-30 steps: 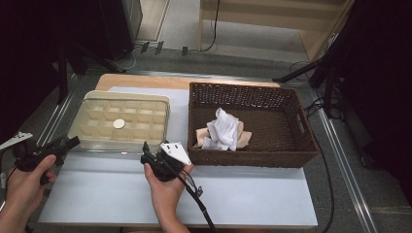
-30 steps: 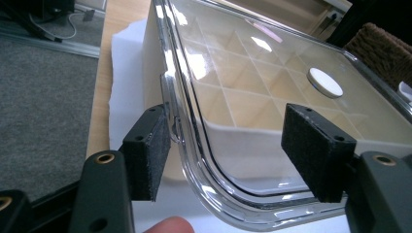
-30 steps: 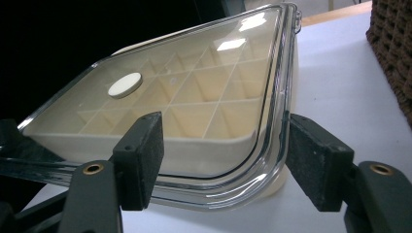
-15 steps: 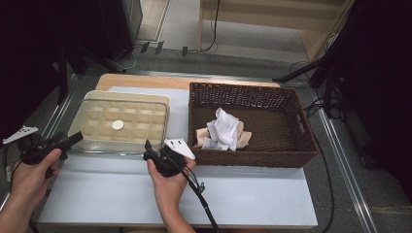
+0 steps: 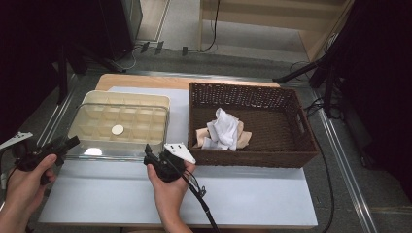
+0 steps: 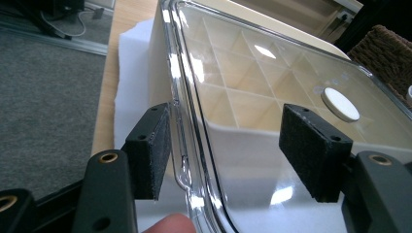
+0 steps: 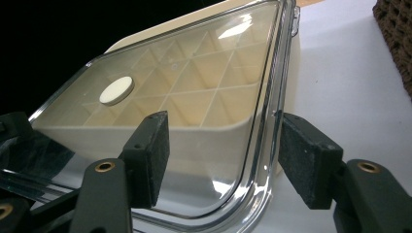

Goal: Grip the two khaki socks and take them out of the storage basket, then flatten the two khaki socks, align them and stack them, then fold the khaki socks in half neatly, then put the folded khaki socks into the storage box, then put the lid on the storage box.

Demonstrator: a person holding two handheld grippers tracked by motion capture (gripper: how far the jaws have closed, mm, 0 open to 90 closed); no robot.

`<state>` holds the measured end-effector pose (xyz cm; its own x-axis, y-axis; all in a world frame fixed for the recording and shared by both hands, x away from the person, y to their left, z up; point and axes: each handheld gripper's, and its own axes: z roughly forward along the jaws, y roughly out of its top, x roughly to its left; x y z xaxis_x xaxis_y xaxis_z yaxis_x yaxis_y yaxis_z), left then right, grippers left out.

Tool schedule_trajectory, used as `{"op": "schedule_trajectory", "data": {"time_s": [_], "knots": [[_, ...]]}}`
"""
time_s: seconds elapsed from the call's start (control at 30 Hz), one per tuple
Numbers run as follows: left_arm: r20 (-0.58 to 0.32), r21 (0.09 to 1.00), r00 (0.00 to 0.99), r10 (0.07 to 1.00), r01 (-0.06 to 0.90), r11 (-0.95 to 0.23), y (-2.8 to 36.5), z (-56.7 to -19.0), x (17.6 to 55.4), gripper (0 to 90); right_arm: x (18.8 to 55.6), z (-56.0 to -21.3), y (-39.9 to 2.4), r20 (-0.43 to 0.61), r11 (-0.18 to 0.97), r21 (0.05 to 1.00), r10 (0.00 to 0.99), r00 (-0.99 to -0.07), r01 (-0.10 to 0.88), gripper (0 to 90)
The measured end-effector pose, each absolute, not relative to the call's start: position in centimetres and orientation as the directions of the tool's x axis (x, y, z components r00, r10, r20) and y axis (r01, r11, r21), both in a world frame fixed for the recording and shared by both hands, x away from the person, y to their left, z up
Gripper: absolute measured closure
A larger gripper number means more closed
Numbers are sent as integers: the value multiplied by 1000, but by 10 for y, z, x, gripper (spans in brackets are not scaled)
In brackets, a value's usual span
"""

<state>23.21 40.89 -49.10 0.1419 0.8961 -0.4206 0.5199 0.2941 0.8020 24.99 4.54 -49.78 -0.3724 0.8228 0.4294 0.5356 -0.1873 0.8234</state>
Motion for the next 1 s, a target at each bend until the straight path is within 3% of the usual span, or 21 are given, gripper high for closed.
{"op": "schedule_trajectory", "data": {"time_s": [0.23,0.57,0.73,1.0], "knots": [[-422,800,134,897,520,298,414,-494,217,354,242,-499,45,419,-149,829,804,-421,540,391],[-391,813,129,911,512,276,415,-484,237,280,260,-500,46,434,-192,822,820,-373,536,373],[-352,819,127,927,521,240,413,-483,245,283,265,-498,47,453,-206,810,813,-364,548,427],[-412,779,133,902,564,273,411,-490,251,340,271,-499,46,491,-246,792,802,-342,559,446]]}}
